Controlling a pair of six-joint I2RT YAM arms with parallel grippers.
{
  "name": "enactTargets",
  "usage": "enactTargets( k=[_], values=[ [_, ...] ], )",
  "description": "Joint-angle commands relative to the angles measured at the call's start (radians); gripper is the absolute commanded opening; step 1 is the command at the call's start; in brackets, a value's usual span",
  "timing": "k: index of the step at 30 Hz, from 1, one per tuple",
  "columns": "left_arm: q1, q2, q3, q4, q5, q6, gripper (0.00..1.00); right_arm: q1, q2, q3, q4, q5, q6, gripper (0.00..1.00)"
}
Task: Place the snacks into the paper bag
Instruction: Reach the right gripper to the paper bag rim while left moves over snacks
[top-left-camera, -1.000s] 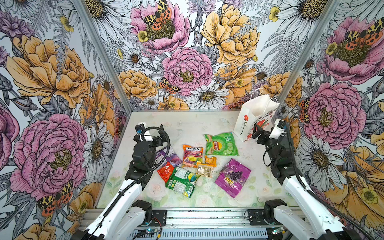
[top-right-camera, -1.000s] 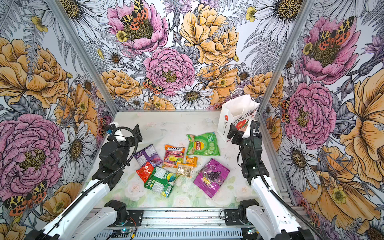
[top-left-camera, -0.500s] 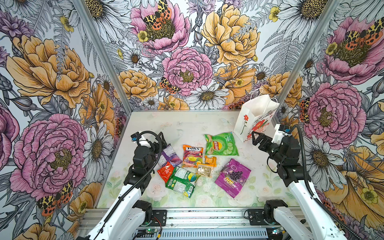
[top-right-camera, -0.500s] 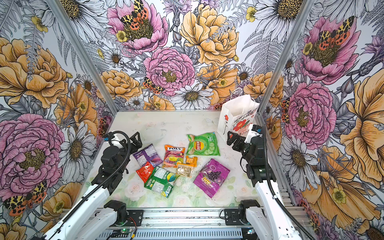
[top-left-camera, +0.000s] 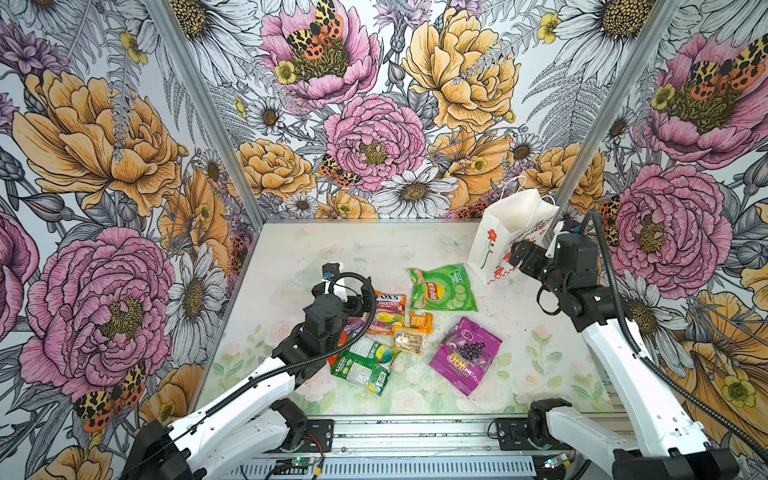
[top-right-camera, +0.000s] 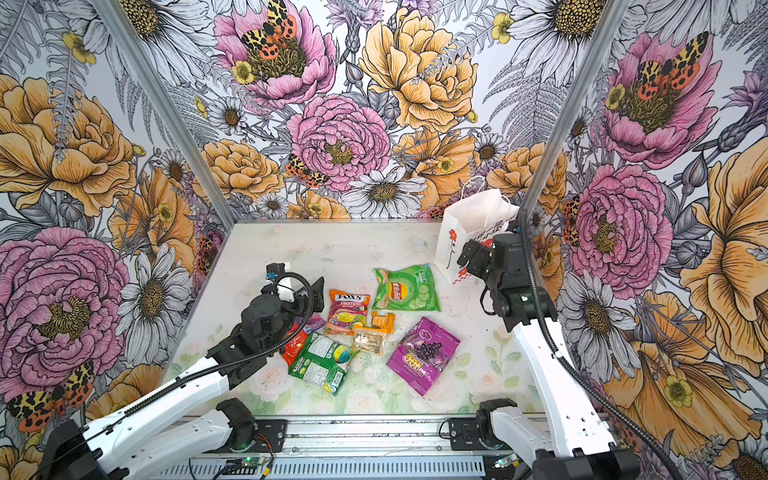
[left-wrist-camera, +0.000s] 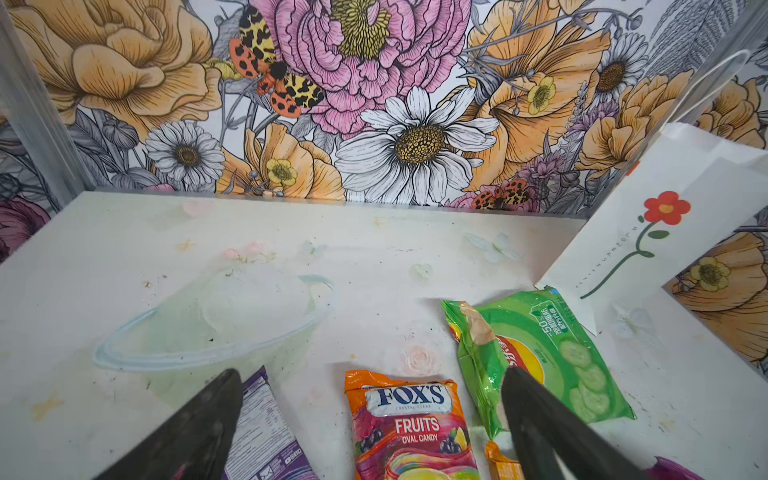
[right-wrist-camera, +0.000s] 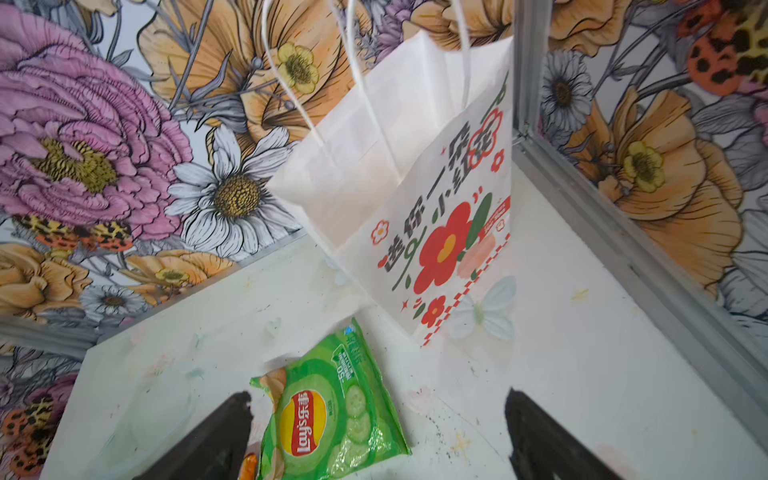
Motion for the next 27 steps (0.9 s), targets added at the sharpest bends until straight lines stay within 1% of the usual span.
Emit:
enactTargets(
  k=[1,4,7,13,18,22,24,27],
  values=[
    [-0.008,-0.026,-0.079,0.061,-0.085,0.096,0.99,-0.064,0.082,0.125,-0.105,0.025,0.024,0.96],
    [-0.005,-0.028,-0.122,0.109,-0.075,0.126,0.99,-0.084,0.198,0.252,-0.159,-0.054,0.037,0.91],
    [-0.003,-0.029,-0.126,0.104,-0.063,0.132,0.99,-0.073,0.282,0.335,-0.191,-0.066,0.052,0.88],
    [-0.002,-0.073,-0.15,0.106,-0.06,0.116,0.99,-0.054,0.363,0.403,-0.197,-0.015,0.062,0.88],
    [-0.002,-0.074,-0.149,0.106,-0.057,0.107,0.99,-0.039,0.434,0.446,-0.198,0.021,0.064,0.88],
    [-0.003,-0.071,-0.148,0.106,-0.05,0.106,0.99,-0.039,0.477,0.467,-0.199,0.092,0.066,0.88],
    [-0.003,-0.07,-0.15,0.107,-0.051,0.106,0.98,-0.041,0.501,0.483,-0.197,0.134,0.068,0.86],
    [-0.003,-0.062,-0.153,0.117,-0.053,0.106,0.99,-0.043,0.54,0.51,-0.198,0.16,0.068,0.82]
  ],
)
